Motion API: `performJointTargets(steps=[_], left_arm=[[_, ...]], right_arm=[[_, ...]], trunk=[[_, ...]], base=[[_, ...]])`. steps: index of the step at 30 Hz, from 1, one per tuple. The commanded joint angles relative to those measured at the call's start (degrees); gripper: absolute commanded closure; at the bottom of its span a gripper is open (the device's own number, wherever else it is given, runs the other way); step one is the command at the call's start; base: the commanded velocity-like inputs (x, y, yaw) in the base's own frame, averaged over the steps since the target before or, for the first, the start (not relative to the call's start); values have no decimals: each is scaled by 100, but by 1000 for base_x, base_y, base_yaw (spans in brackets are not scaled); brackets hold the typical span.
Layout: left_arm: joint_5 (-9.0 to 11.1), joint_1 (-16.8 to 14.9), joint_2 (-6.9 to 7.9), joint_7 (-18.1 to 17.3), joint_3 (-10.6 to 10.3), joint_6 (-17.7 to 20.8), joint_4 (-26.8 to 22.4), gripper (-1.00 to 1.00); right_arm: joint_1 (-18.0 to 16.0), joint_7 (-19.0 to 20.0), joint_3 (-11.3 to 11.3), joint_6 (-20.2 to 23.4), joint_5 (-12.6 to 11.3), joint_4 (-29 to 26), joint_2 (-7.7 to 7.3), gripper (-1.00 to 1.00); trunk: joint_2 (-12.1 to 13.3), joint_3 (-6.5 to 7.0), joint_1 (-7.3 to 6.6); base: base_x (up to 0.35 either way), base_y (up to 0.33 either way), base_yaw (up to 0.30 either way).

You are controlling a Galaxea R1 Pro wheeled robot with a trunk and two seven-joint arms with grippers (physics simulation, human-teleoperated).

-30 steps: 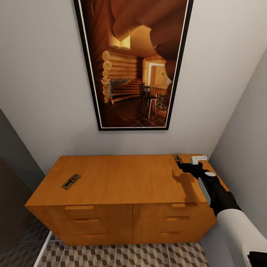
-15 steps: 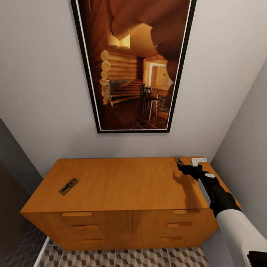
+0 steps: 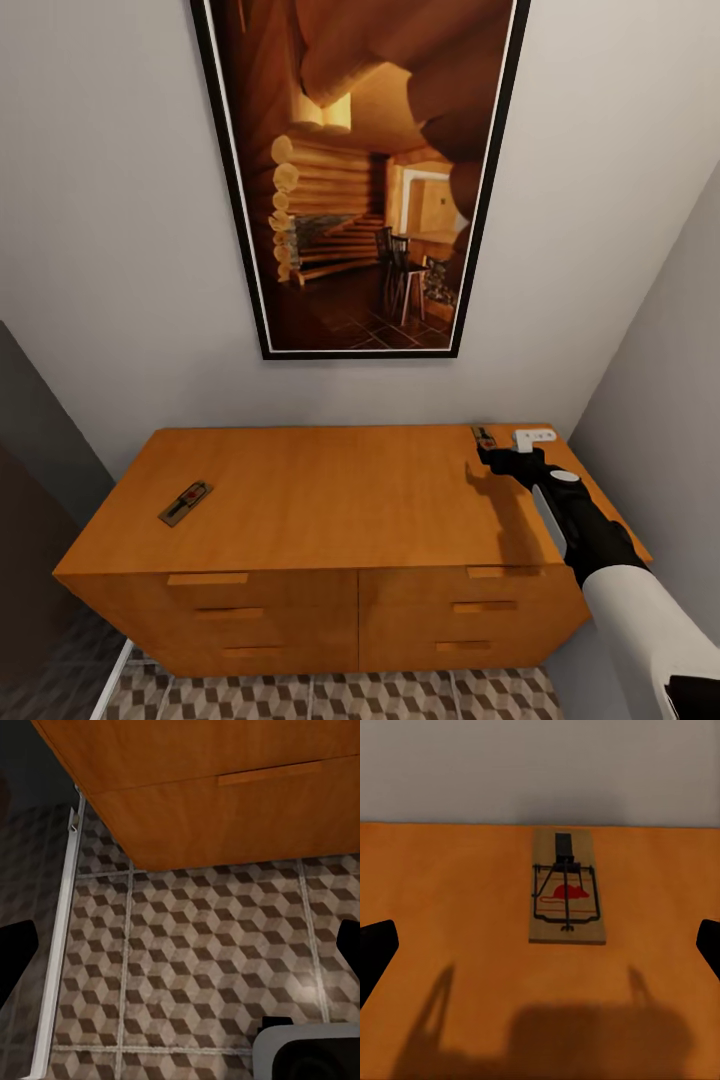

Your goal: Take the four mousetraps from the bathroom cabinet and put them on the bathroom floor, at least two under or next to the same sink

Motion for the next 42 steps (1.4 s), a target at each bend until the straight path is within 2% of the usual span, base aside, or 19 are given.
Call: performJointTargets(steps=[1, 42], left_arm=[[24, -9, -2, 30, -52, -28, 19, -100], [25, -9, -2, 30, -44, -28, 19, -100]], right_arm=[[-3, 36, -18, 33, 7, 2, 2, -100], [-3, 28, -53, 51, 1, 101, -20, -100]], trunk=[[-12, -12, 3], [-12, -12, 3]], base=[[0, 0, 0], [0, 0, 0]])
